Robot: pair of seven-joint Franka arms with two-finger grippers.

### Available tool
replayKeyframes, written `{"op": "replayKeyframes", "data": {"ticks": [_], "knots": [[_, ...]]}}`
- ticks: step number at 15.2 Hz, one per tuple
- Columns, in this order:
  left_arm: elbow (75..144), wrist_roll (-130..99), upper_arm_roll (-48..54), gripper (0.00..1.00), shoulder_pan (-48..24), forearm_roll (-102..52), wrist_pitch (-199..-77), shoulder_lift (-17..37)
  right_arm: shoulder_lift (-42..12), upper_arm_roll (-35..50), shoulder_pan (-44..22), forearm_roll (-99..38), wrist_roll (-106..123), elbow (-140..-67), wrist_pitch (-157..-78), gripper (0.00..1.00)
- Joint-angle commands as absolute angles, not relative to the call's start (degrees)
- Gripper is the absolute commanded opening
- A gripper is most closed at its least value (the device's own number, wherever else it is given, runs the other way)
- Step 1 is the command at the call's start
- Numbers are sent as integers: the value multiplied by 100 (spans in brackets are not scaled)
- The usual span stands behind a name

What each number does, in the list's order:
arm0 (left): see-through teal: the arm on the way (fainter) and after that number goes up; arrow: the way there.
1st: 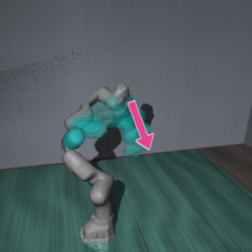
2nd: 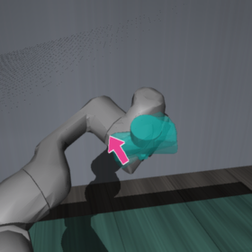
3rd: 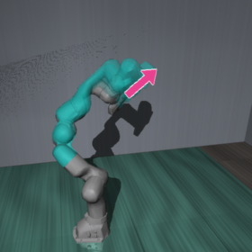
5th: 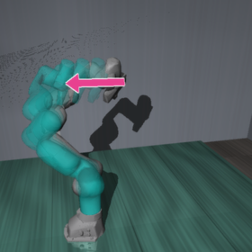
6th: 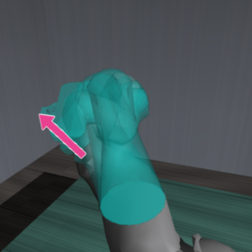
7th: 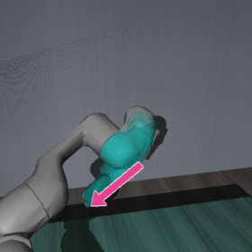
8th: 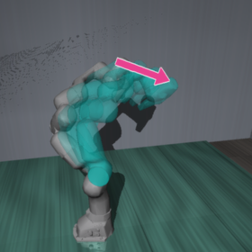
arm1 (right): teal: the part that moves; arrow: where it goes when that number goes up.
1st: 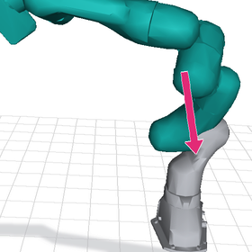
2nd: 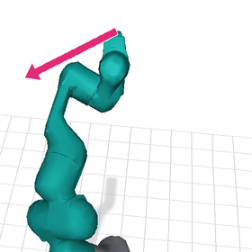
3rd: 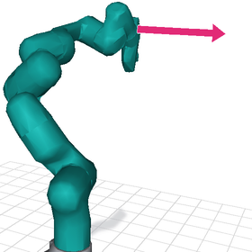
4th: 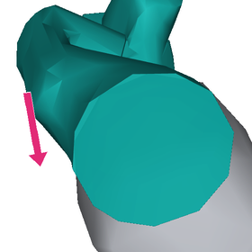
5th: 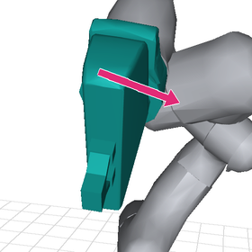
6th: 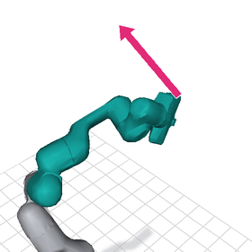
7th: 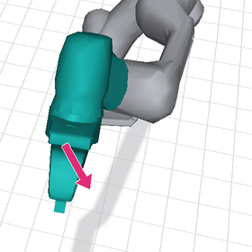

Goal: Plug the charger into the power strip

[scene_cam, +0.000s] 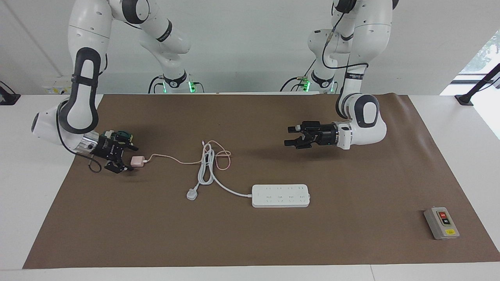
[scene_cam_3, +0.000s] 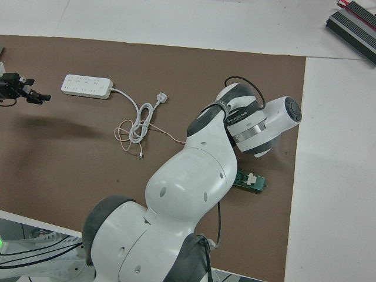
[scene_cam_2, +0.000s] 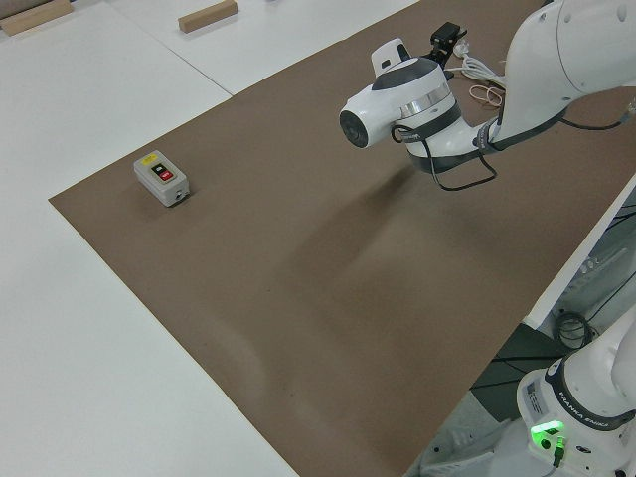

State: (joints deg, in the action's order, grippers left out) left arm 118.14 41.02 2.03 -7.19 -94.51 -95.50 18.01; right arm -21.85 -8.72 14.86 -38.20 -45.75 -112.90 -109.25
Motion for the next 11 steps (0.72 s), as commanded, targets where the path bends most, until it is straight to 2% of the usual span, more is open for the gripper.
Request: {"op": "replayKeyframes", "data": {"ticks": [1,3,4,5,6,7,8,11], "knots": [[11470,4210,141,100,-817,-9554,-9439,2215,-2074,-817,1582,-3981,-4333,-11452,-11013,86],[11478,4227,141,100,-826,-9562,-9448,2215,-2074,-817,1573,-3981,-4315,-11461,-11021,84],[11479,4236,141,100,-826,-9562,-9457,2215,-2074,-817,1573,-3981,-4315,-11452,-11021,76],[11470,4289,149,100,-826,-9562,-9466,2215,-2074,-817,1573,-3981,-4315,-11452,-11021,61],[11470,4315,141,100,-826,-9562,-9466,2215,-2074,-817,1582,-3981,-4307,-11452,-11021,33],[11478,4315,141,100,-817,-9562,-9466,2215,-2074,-817,1582,-3981,-4307,-11426,-10995,13],[11479,4324,141,100,-817,-9562,-9466,2215,-2083,-817,1582,-3981,-4315,-11391,-10960,0],[11426,4342,141,100,-835,-9562,-9527,2224,-2083,-809,1538,-4043,-4342,-11242,-10820,0]]}}
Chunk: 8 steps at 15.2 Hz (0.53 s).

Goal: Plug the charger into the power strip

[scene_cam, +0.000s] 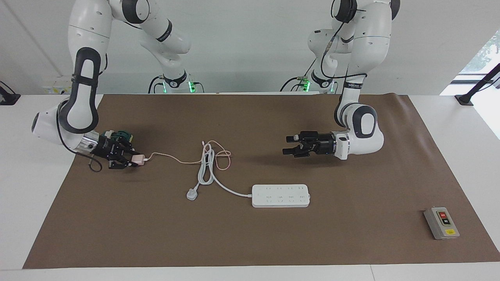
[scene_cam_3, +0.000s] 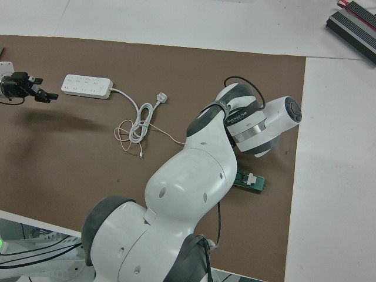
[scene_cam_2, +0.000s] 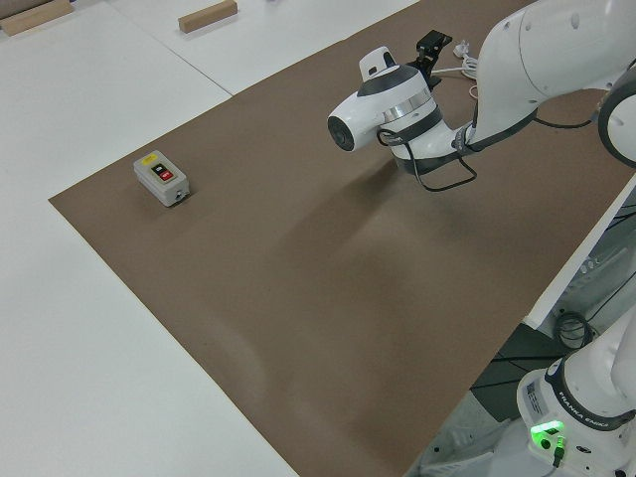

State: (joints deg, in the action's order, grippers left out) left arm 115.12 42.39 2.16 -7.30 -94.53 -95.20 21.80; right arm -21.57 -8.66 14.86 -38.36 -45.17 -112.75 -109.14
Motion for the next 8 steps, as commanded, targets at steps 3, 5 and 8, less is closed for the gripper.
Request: {"op": "replayKeyframes", "data": {"ticks": [3,5,8], "knots": [[11382,4350,149,100,-870,-9571,-9597,2232,-2048,-765,1468,-4113,-4709,-10909,-10276,0],[11373,4351,149,100,-905,-9606,-9598,2241,-1769,-756,1206,-4122,-5210,-10846,-10064,0],[11321,4342,149,100,-905,-9641,-9606,2241,-1311,-756,688,-4210,-6053,-10837,-9993,0]]}}
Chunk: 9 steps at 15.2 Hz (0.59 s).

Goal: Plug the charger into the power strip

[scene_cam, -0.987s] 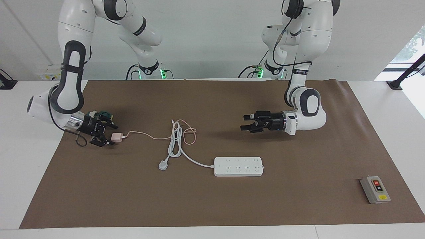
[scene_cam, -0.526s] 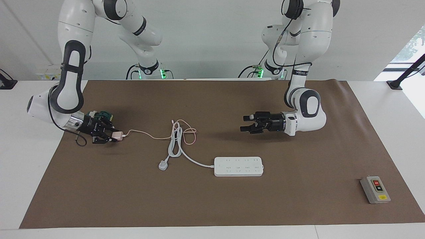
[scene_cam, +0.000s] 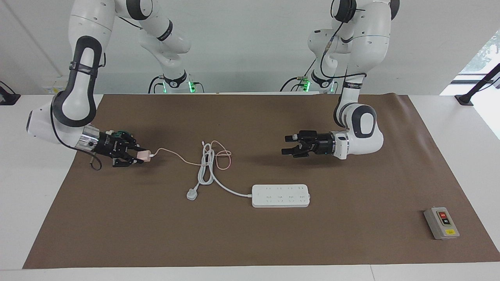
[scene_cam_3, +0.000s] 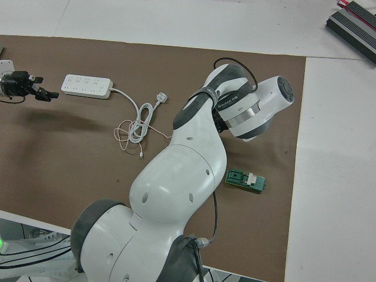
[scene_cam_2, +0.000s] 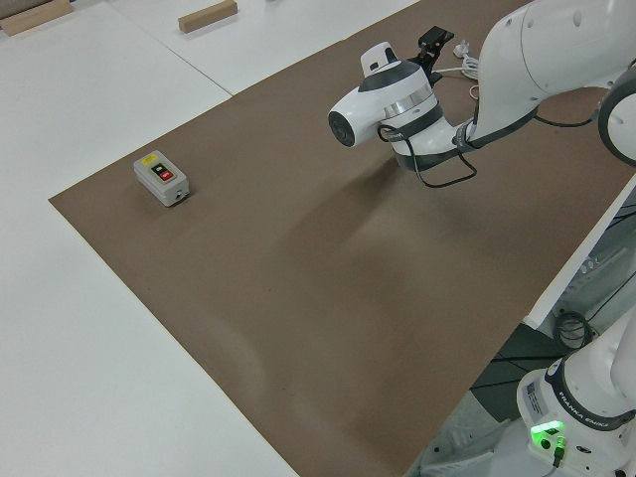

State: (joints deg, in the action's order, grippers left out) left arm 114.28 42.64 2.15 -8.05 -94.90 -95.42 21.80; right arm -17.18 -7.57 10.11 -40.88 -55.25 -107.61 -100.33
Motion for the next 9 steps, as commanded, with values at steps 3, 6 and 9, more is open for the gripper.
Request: {"op": "replayKeyframes", "data": {"ticks": [3,6,9], "knots": [[11303,4342,149,100,-958,-9712,-9606,2241,-977,-747,116,-4219,-6915,-10776,-10072,0],[11303,4342,149,100,-949,-9712,-9624,2250,-967,-747,-411,-4349,-7530,-10390,-10081,0],[11294,4342,149,100,-949,-9747,-9615,2259,-949,-747,-912,-4430,-7962,-10310,-10343,0]]}}
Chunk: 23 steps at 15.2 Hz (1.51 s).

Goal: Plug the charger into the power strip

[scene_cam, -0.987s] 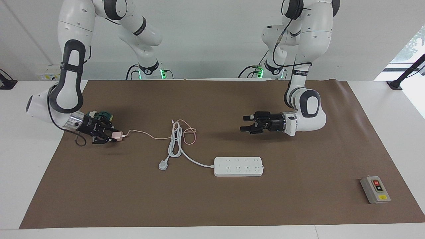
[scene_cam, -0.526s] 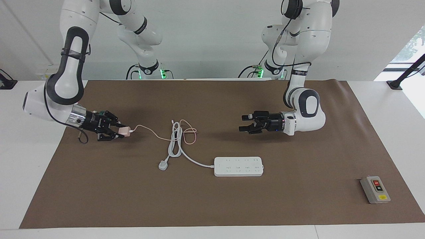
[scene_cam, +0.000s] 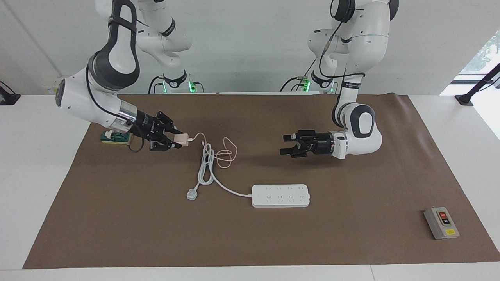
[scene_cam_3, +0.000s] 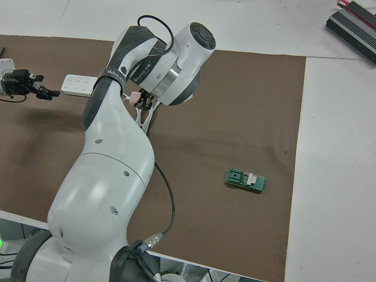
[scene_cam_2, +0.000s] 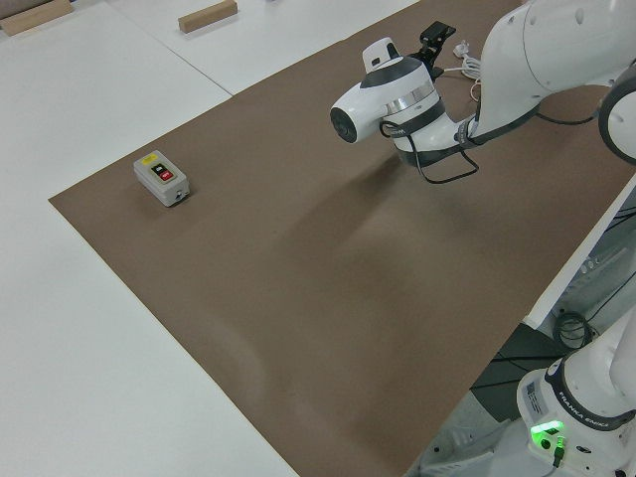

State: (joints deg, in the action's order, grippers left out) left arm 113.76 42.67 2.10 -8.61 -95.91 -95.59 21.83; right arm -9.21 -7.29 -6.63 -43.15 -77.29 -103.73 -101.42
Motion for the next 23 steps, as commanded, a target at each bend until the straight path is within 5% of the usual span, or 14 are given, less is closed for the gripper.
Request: {"op": "replayKeyframes", "data": {"ticks": [1,14,23], "knots": [[11294,4342,149,100,-958,-9791,-9615,2259,-949,-747,-1071,-4438,-8076,-10310,-10440,0],[11320,4500,149,100,-1019,-9817,-9738,2259,-1089,-747,-2794,-4929,-9333,-10468,-12734,0],[11320,4623,149,100,-1292,-10063,-10054,2268,-1758,-694,-3278,-5221,-9141,-10081,-13069,0]]}}
